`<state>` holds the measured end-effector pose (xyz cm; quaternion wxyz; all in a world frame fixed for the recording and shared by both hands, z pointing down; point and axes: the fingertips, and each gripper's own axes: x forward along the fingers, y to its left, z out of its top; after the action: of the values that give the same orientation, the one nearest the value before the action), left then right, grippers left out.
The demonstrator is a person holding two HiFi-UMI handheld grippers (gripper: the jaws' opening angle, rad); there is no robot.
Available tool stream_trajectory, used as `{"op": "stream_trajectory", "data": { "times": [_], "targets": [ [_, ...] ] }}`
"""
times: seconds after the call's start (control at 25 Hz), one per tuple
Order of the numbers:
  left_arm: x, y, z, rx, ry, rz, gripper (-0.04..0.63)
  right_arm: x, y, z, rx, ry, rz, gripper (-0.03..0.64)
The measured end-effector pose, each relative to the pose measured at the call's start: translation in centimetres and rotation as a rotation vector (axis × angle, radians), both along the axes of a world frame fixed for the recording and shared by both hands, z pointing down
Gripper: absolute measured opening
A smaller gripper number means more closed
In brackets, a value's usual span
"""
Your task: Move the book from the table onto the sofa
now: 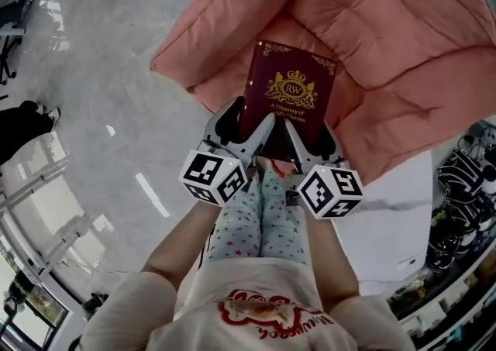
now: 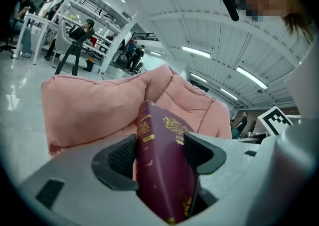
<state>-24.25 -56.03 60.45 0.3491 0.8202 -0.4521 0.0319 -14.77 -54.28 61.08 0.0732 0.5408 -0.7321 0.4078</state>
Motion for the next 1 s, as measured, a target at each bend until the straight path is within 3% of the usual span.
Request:
{"op": "stream_trajectory", "data": {
  "times": [0.36, 0.76, 0.88, 1.0],
  "targets": [
    [0.2, -0.5, 5.4, -0.040, -0.018, -0.007, 0.287, 0.3, -0.3, 5.4, -0.049, 0.021, 0.036, 0.321],
    [0.9, -0.8, 11.0, -0.069, -0.096, 0.034, 0.287, 0.8, -0.3, 11.2, -0.141, 0.034, 0.072, 0.321],
    [0.9, -0.9, 12.4, -0.076, -0.144, 0.055, 0.287, 0.8, -0.3, 12.6, -0.165, 0.061, 0.076, 0.319],
    [1.3, -0.6, 13.9, -0.074, -0.238, 0.097, 0.287, 1.0, -0.1, 14.0, -0.187, 0.123, 0.055, 0.319]
  ]
}}
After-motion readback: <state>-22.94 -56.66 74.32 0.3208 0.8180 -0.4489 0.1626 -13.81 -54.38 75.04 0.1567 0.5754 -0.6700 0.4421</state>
